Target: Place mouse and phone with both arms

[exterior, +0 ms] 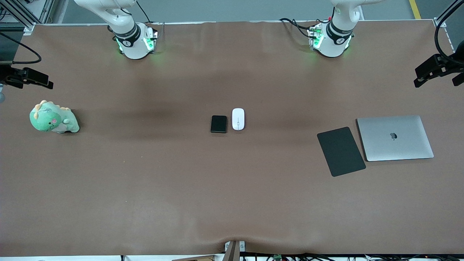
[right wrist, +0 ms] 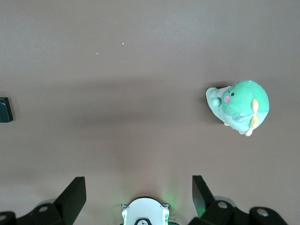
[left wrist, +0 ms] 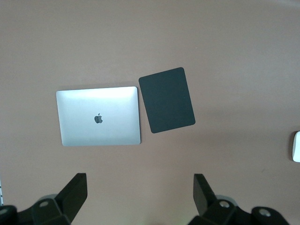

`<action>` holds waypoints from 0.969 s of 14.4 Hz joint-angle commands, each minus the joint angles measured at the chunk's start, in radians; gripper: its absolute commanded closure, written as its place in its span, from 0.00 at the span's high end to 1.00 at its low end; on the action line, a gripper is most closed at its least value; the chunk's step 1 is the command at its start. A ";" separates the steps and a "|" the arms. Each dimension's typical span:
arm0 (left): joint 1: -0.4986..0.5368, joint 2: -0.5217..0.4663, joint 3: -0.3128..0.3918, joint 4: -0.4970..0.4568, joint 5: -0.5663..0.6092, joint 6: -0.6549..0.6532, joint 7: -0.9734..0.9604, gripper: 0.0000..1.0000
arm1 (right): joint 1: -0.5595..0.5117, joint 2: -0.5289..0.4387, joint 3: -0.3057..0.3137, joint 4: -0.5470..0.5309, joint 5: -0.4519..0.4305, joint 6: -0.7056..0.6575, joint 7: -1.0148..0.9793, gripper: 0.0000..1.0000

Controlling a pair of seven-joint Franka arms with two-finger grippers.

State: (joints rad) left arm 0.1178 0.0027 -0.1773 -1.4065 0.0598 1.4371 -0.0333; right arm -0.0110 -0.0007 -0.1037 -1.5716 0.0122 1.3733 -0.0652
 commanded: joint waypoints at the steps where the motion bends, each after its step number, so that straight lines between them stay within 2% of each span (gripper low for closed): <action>1: -0.001 -0.004 -0.004 0.018 0.009 -0.021 0.001 1.00 | -0.026 0.015 0.015 0.033 -0.006 -0.025 -0.013 1.00; 3: -0.004 0.003 -0.007 0.014 0.006 -0.021 -0.007 1.00 | -0.020 0.013 0.016 0.038 -0.008 -0.025 -0.008 1.00; 10: -0.032 0.085 -0.143 -0.018 0.005 0.037 -0.140 1.00 | -0.024 0.013 0.016 0.035 -0.006 -0.045 -0.010 1.00; 14: -0.047 0.089 -0.237 -0.211 0.006 0.250 -0.250 1.00 | -0.024 0.042 0.018 0.038 -0.008 -0.043 -0.011 1.00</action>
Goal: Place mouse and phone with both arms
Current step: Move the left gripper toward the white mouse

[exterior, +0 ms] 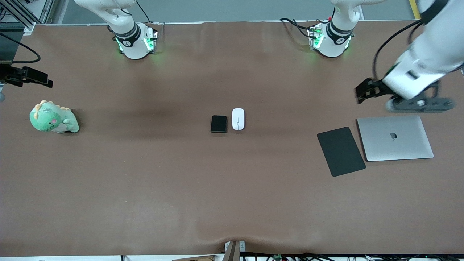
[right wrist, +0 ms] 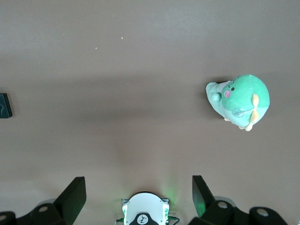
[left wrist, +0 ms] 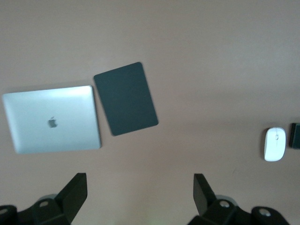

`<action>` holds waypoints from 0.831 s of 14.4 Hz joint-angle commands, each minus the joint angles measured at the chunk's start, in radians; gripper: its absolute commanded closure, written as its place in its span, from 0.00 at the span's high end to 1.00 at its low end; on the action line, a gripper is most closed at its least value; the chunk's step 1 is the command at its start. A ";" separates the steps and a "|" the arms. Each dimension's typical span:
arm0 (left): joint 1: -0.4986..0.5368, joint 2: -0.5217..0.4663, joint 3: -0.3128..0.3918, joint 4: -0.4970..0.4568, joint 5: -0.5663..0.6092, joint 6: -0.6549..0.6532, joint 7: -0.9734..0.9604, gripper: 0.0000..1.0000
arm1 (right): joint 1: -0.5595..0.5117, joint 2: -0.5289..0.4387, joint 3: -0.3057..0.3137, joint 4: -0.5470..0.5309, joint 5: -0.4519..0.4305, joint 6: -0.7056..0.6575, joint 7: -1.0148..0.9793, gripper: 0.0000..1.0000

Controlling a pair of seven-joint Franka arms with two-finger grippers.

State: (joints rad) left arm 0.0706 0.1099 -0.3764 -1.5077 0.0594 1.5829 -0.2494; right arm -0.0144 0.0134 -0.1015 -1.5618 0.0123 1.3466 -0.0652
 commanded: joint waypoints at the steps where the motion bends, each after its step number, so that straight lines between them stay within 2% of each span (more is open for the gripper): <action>1: 0.000 -0.018 -0.059 -0.171 0.007 0.182 -0.050 1.00 | -0.022 0.031 0.014 0.026 -0.008 -0.018 -0.011 1.00; 4: -0.052 0.043 -0.125 -0.302 0.023 0.386 -0.222 1.00 | -0.012 0.039 0.016 0.026 -0.020 -0.017 -0.011 1.00; 6: -0.145 0.121 -0.125 -0.310 0.078 0.457 -0.370 1.00 | -0.010 0.045 0.017 0.022 -0.017 -0.018 -0.010 1.00; 8: -0.213 0.195 -0.127 -0.301 0.189 0.491 -0.506 1.00 | 0.013 0.056 0.017 0.014 -0.009 -0.033 -0.008 1.00; 12: -0.293 0.306 -0.125 -0.295 0.217 0.574 -0.640 1.00 | 0.054 0.095 0.017 -0.006 0.008 0.000 0.002 1.00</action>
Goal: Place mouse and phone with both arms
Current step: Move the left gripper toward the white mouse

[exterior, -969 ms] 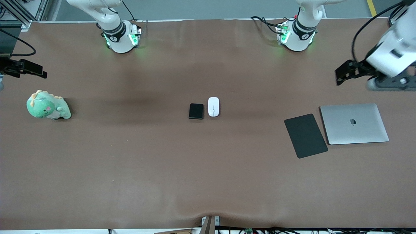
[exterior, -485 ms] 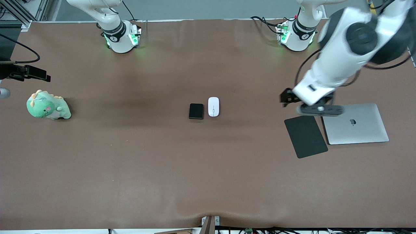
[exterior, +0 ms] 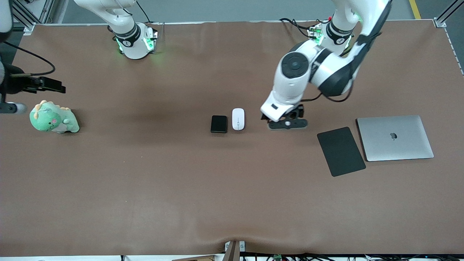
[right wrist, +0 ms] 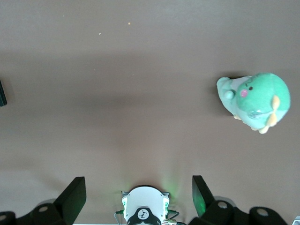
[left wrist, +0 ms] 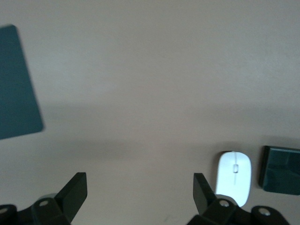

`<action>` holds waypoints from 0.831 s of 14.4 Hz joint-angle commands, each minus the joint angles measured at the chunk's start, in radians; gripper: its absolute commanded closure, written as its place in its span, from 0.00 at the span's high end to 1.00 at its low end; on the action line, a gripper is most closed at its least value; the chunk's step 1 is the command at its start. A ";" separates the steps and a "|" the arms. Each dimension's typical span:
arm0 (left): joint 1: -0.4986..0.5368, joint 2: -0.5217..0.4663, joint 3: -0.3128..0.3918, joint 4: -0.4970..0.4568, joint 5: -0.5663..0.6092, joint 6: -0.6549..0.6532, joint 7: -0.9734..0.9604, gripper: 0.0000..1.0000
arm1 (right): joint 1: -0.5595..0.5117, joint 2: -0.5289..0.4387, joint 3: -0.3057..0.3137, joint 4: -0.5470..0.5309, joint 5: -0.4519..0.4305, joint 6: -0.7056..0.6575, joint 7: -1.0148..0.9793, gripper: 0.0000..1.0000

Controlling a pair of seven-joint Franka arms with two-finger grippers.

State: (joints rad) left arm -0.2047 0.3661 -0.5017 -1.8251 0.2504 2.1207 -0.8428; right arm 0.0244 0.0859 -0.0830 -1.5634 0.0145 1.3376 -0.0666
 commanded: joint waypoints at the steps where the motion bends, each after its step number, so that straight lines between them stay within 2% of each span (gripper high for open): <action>1: -0.022 0.060 0.000 0.021 0.026 0.054 -0.053 1.00 | 0.011 0.020 0.000 -0.023 0.033 0.030 0.008 1.00; 3: -0.022 0.074 0.000 0.023 0.026 0.064 -0.053 1.00 | 0.003 0.026 0.000 -0.029 0.087 0.043 0.062 1.00; 6: -0.027 0.111 0.000 0.021 0.026 0.108 -0.067 1.00 | 0.018 0.026 0.031 -0.059 0.088 0.074 0.161 1.00; 12: -0.032 0.149 0.000 0.024 0.026 0.142 -0.076 1.00 | 0.104 0.028 0.031 -0.136 0.090 0.173 0.246 1.00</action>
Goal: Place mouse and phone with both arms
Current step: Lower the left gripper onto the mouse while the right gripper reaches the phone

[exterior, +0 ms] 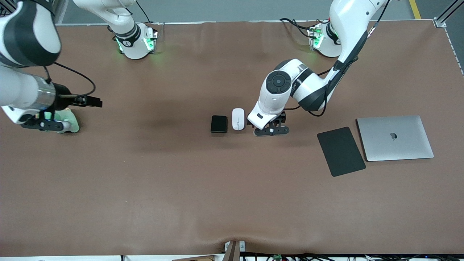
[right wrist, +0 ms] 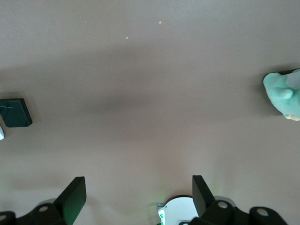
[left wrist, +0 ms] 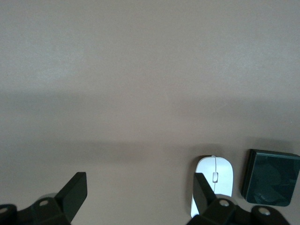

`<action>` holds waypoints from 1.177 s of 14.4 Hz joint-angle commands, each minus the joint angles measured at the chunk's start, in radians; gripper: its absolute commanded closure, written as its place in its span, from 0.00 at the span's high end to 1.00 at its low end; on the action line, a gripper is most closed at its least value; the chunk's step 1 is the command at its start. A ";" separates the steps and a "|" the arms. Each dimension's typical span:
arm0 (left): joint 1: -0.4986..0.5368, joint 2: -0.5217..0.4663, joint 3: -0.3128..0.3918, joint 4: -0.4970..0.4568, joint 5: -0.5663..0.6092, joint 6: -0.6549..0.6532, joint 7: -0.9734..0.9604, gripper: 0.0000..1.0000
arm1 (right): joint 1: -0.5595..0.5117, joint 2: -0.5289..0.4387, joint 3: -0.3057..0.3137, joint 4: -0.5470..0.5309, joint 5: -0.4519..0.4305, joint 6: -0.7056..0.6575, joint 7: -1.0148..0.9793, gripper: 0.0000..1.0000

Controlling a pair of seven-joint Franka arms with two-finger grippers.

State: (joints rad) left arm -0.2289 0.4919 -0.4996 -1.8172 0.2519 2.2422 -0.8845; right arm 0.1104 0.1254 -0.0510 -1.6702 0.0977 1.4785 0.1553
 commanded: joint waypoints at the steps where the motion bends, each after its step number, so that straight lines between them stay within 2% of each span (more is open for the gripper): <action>1: -0.015 0.034 -0.002 0.016 0.024 0.037 -0.039 1.00 | 0.025 -0.009 -0.001 -0.046 0.007 0.057 0.038 1.00; 3: -0.027 0.056 -0.002 0.018 0.023 0.060 -0.063 1.00 | 0.049 -0.012 0.000 -0.088 0.008 0.106 0.070 1.00; 7: -0.067 0.112 0.006 0.039 0.027 0.114 -0.109 1.00 | 0.101 0.005 0.002 -0.105 0.022 0.144 0.130 1.00; 10: -0.079 0.137 0.006 0.038 0.079 0.123 -0.168 1.00 | 0.124 0.008 0.002 -0.152 0.026 0.201 0.136 1.00; 12: -0.099 0.155 0.006 0.039 0.090 0.125 -0.169 1.00 | 0.132 0.017 0.000 -0.157 0.063 0.229 0.136 1.00; 17: -0.139 0.197 0.006 0.038 0.102 0.188 -0.175 1.00 | 0.150 0.026 0.000 -0.189 0.079 0.276 0.136 1.00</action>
State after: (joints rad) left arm -0.3426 0.6620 -0.4989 -1.8003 0.3208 2.4023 -1.0221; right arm 0.2418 0.1557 -0.0452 -1.8458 0.1568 1.7280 0.2729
